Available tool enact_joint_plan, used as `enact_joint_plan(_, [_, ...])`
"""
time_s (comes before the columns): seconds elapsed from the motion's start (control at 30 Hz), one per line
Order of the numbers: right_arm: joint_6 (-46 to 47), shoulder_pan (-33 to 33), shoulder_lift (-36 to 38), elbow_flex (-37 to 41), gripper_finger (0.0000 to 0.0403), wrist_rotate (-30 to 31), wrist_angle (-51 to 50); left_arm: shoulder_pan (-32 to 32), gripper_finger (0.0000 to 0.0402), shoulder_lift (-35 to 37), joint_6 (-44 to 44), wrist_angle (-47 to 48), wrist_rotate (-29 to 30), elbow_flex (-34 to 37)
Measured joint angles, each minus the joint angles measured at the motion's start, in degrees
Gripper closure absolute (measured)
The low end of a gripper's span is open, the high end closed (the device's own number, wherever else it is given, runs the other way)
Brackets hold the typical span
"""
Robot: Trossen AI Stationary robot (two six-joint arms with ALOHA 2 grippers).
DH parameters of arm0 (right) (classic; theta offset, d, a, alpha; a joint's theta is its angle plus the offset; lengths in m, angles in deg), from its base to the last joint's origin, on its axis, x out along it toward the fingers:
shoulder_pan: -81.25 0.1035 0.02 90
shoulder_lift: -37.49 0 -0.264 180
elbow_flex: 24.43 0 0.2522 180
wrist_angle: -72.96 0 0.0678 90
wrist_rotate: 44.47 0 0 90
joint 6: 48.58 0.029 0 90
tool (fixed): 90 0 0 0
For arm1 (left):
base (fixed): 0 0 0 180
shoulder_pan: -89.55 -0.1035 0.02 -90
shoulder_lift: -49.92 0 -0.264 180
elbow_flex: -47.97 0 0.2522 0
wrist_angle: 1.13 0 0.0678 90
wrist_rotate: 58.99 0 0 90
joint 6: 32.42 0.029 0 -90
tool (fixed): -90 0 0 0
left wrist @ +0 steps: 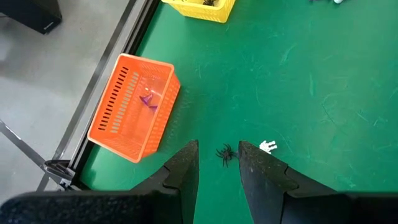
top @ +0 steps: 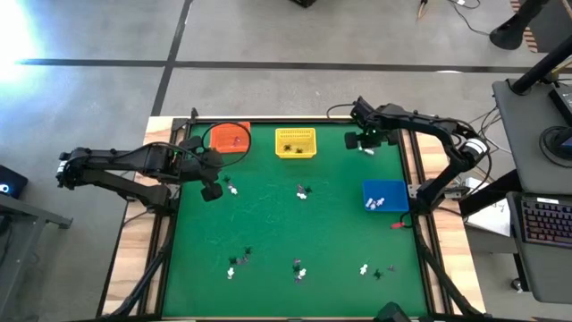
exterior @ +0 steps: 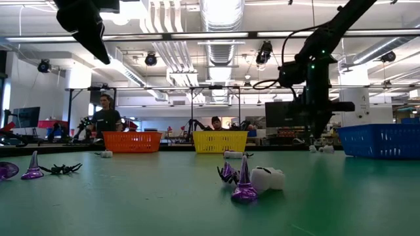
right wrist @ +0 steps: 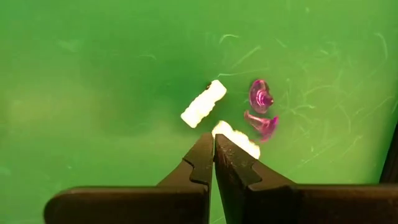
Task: Sort Halloween decoration
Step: Put the white skeleton toy into the blue basket
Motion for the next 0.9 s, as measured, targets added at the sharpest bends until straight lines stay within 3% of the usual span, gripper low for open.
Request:
enact_joint_plan(0.43, [-4.64, -0.02, 0.07, -0.07, 0.0390, -0.05, -2.90, 0.00, 0.0306, 0.00, 0.09, 0.19, -0.02, 0.00])
enact_joint_plan(0.6, [-9.57, -0.02, -0.04, -0.07, 0.0359, -4.01, -3.99, 0.00, 0.0306, 0.00, 0.27, 0.19, -0.02, 0.00])
enact_joint_plan(0.9, [-18.64, -0.07, -2.94, -0.02, 0.0292, -3.94, -3.61, 0.00, 0.0306, 0.00, 0.25, 0.19, -0.02, 0.00])
